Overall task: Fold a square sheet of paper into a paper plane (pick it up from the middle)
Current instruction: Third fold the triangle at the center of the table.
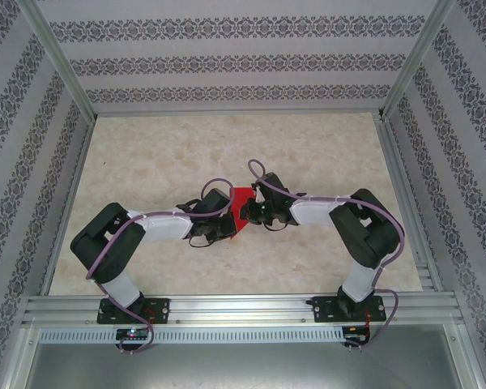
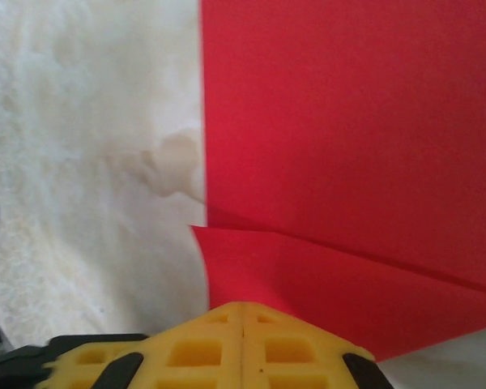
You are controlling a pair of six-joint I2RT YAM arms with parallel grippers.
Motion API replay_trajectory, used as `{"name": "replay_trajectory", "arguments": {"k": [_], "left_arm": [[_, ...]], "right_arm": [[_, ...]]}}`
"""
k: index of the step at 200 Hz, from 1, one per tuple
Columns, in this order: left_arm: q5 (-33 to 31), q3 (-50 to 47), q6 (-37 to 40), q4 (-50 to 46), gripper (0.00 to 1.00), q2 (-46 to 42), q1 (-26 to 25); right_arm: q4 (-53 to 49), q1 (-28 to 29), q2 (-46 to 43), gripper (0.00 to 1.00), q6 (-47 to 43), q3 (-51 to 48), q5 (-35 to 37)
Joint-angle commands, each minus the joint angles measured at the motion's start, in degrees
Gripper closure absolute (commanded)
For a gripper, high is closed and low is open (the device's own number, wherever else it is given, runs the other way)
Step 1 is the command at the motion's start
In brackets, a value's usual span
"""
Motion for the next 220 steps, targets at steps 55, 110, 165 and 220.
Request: {"name": "replay_trajectory", "arguments": {"k": [55,110,165,220], "left_arm": [[0.94,1.63,6.17,-2.38,1.00,-1.27,-0.68],[1.82,2.98,7.29,1.85,1.00,1.14,-0.59],[1.97,1.31,7.00,2.43,1.00,3.46,-0.65],[5.59,-6.99,7.35,1.29,1.00,1.42,-0.89]], "right_arm": [[-2.05,-0.51,5.62,1.00,0.40,-0.34,1.08],[-1.70,-0.56,6.07,1.00,0.53,-0.63,0.45],[-2.03,-0.58,6.58,1.00,0.80,-0.71,0.82],[-3.77,-1.14,8.09,1.00,1.27,-0.45,1.57]]}}
